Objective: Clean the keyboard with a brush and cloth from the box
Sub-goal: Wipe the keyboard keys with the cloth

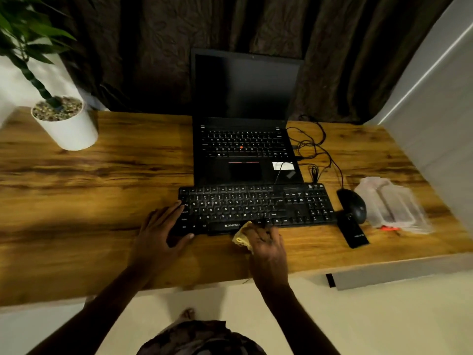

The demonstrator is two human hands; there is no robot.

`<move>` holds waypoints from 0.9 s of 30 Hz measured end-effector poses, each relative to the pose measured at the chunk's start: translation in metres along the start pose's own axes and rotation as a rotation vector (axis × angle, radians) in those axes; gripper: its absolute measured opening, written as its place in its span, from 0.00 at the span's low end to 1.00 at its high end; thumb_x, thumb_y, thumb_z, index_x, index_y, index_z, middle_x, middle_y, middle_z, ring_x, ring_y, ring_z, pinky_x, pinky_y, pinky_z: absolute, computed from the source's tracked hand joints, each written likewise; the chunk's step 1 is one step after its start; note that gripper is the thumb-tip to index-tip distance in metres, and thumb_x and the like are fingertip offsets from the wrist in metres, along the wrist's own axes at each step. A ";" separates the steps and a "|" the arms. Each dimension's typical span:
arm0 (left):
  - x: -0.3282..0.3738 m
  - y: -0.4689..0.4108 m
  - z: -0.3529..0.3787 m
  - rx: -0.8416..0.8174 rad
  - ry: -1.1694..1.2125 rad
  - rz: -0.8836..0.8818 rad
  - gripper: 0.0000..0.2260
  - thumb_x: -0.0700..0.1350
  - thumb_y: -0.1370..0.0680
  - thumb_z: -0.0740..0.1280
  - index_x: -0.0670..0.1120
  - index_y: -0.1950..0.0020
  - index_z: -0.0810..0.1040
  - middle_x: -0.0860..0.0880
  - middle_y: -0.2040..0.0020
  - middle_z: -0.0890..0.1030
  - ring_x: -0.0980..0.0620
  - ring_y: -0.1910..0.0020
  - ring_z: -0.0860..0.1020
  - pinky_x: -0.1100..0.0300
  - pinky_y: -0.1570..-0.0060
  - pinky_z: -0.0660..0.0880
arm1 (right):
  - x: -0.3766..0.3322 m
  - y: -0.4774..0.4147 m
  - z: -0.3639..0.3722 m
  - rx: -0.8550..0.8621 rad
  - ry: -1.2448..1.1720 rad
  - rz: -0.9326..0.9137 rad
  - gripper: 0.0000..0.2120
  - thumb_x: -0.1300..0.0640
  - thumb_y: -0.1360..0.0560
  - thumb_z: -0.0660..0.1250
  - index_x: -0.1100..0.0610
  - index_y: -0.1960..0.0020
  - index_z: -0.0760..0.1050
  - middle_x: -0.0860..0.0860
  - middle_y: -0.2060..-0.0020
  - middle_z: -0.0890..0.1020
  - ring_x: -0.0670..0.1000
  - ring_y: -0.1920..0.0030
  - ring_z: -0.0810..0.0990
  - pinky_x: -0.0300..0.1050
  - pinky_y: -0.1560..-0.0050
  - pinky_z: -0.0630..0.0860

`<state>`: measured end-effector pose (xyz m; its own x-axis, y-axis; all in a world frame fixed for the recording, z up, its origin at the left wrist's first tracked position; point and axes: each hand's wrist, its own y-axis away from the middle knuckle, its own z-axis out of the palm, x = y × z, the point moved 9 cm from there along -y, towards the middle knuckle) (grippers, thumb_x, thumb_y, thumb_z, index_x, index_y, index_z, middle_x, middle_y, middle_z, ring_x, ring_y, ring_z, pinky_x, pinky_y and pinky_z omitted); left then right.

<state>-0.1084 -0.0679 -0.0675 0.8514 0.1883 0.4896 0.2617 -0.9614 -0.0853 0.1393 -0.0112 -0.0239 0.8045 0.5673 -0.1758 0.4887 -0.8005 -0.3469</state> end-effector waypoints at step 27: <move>0.005 0.001 -0.005 -0.019 0.004 -0.024 0.36 0.71 0.26 0.54 0.58 0.21 0.57 0.58 0.21 0.58 0.49 0.23 0.57 0.43 0.29 0.58 | 0.087 0.004 -0.013 -0.076 0.027 0.418 0.21 0.57 0.34 0.79 0.53 0.42 0.79 0.50 0.48 0.84 0.54 0.50 0.71 0.43 0.57 0.59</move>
<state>-0.1062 -0.0690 -0.0611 0.8435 0.2103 0.4943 0.2730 -0.9603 -0.0573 0.2152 0.0327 -0.0286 0.9467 0.1865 -0.2627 0.1413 -0.9731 -0.1817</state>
